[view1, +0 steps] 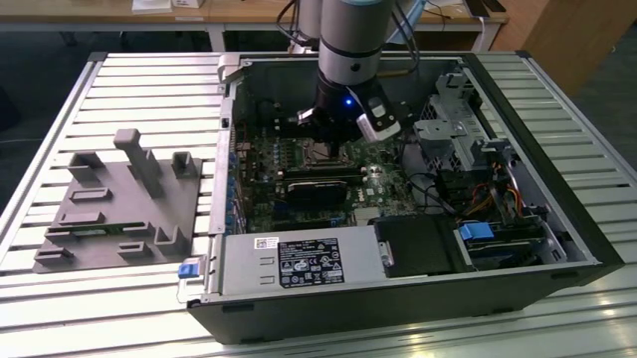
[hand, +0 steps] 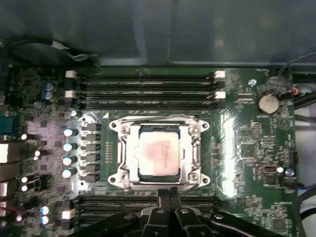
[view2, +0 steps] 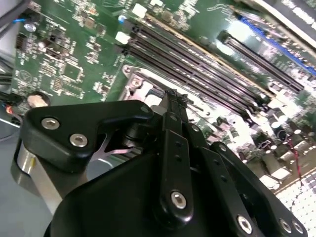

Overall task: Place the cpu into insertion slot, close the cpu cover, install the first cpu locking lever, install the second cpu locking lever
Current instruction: 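Install the second cpu locking lever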

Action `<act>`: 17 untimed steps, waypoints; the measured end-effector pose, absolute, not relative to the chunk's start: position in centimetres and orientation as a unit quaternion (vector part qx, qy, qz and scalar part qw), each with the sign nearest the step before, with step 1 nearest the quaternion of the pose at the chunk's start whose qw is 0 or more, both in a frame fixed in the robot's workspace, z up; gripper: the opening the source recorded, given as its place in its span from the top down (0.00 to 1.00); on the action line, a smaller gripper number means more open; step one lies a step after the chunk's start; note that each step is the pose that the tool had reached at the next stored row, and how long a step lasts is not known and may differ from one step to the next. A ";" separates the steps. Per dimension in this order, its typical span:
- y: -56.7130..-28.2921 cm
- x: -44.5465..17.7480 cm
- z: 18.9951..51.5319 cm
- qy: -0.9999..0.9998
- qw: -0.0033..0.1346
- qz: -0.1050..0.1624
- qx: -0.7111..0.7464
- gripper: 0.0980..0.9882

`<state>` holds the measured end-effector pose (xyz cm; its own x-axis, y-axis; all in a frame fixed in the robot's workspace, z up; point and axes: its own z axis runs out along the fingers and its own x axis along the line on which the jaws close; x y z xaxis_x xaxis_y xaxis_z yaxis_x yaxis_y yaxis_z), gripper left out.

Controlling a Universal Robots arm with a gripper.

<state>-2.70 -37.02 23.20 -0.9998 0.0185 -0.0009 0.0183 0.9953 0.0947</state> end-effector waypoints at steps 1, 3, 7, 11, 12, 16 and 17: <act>-37.1 -2.9 23.2 0.999 0.001 0.047 0.009 0.99; -37.2 -3.3 23.2 0.999 0.001 0.047 0.008 0.99; -37.3 -3.9 23.1 0.999 0.001 0.047 0.008 0.99; -37.3 -4.0 22.7 0.999 0.001 0.049 0.007 0.99; -37.3 -4.0 22.6 0.999 0.001 0.051 0.007 0.99; -37.8 -4.0 22.5 0.998 0.001 0.066 0.007 0.99; -37.9 -4.0 22.5 0.998 0.001 0.070 0.007 0.99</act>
<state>-4.03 -37.90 22.46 -0.9999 0.0141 -0.0004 0.0139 0.9900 0.1402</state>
